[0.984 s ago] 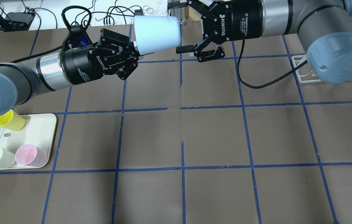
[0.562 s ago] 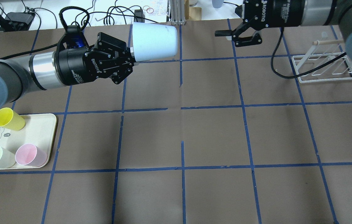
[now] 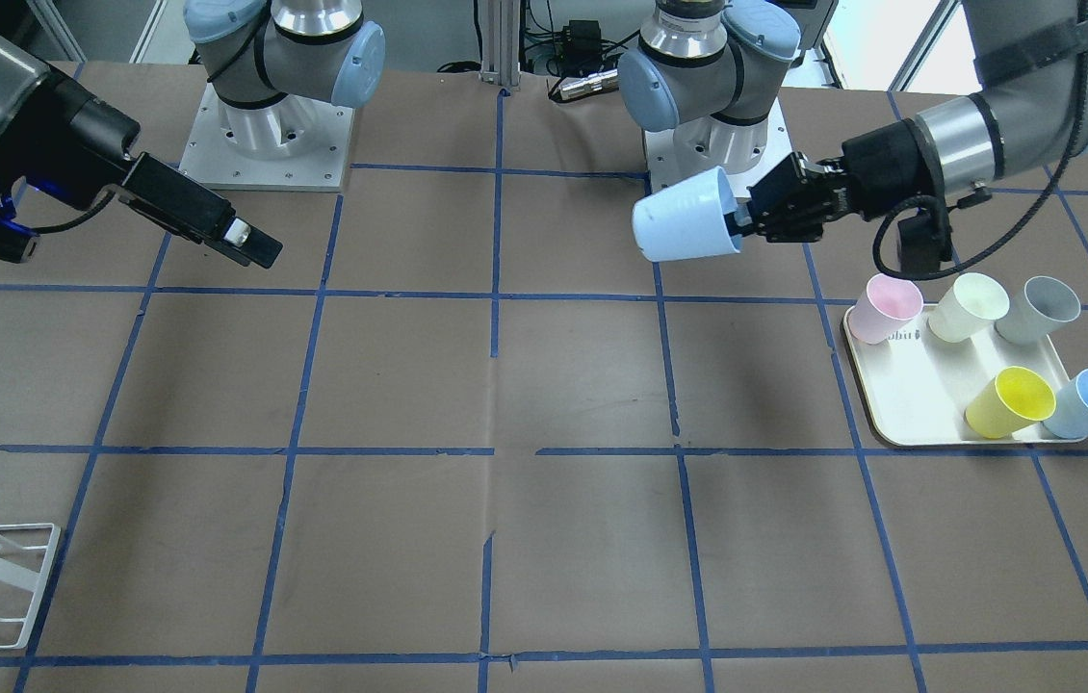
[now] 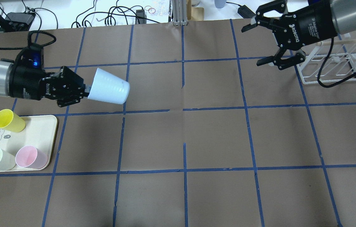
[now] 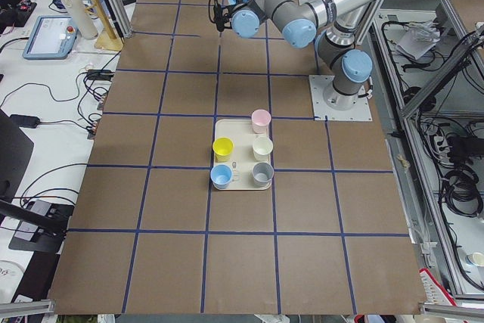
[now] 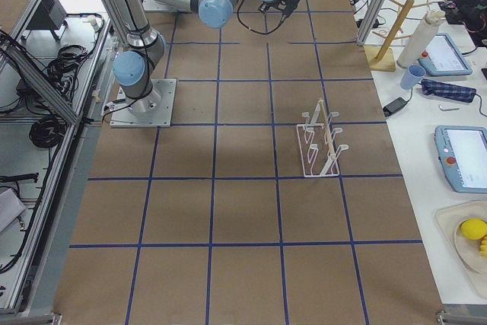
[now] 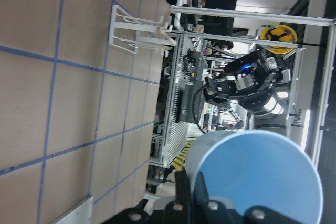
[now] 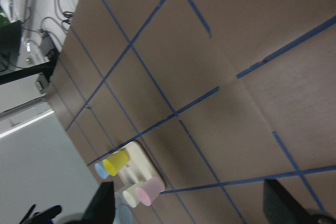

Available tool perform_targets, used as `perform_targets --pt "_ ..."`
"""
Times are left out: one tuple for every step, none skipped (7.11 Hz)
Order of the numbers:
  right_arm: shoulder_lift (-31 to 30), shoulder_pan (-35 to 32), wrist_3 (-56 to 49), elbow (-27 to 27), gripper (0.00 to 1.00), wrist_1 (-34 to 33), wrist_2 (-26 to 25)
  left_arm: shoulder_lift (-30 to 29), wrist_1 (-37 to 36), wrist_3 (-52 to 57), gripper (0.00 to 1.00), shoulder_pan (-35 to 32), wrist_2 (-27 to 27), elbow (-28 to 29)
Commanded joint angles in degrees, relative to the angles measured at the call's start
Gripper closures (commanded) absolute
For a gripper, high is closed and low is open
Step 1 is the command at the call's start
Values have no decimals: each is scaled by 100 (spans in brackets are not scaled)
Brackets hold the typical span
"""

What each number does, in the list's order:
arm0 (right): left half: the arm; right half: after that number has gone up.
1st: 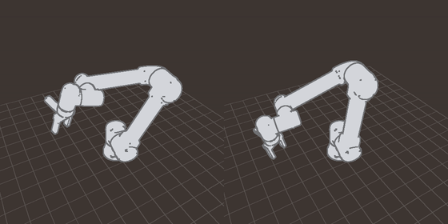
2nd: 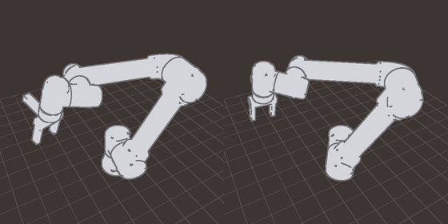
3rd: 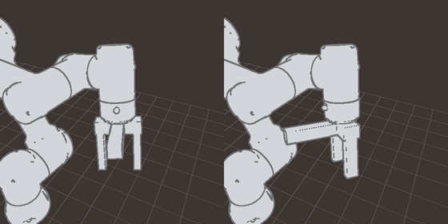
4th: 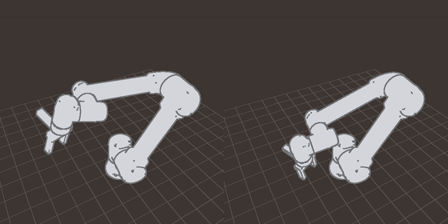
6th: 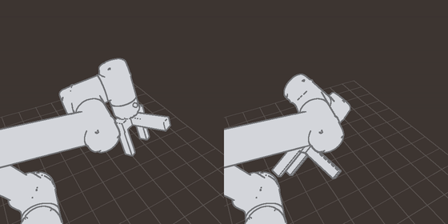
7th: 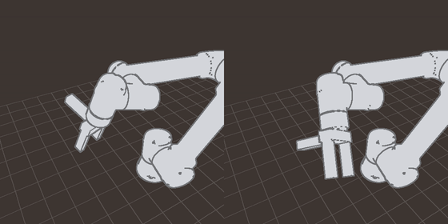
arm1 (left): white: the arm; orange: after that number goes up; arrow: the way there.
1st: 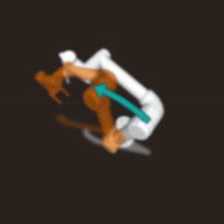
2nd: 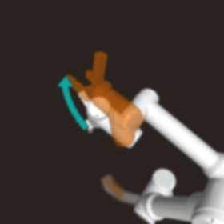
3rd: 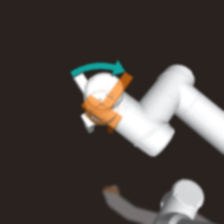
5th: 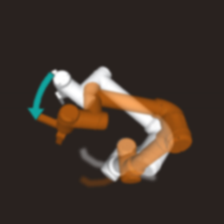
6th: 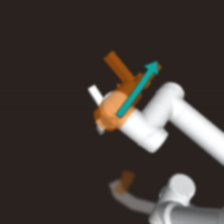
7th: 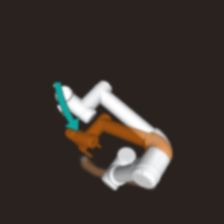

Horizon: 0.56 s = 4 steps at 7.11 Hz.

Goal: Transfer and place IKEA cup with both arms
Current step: 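Open the right gripper and withdraw it while the left carries the cup, then lower the light blue cup onto the white tray with the left gripper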

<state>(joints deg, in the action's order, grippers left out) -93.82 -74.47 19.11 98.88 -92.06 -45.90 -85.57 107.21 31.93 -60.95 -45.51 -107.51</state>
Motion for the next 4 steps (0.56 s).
perform_targets --pt "-399 -338 75 -9 0 13 -1869 -257 -1801 -327 100 329 -2260 2" --pt "-435 -671 58 -26 0 13 -2775 -450 -2540 -302 100 338 -3183 2" --pt "-444 -1092 6 -70 0 13 -3741 -739 -3339 -128 100 364 -3810 2" --pt "-409 -1401 -38 -114 0 4 -4438 -1090 -4008 170 100 373 -4051 37"
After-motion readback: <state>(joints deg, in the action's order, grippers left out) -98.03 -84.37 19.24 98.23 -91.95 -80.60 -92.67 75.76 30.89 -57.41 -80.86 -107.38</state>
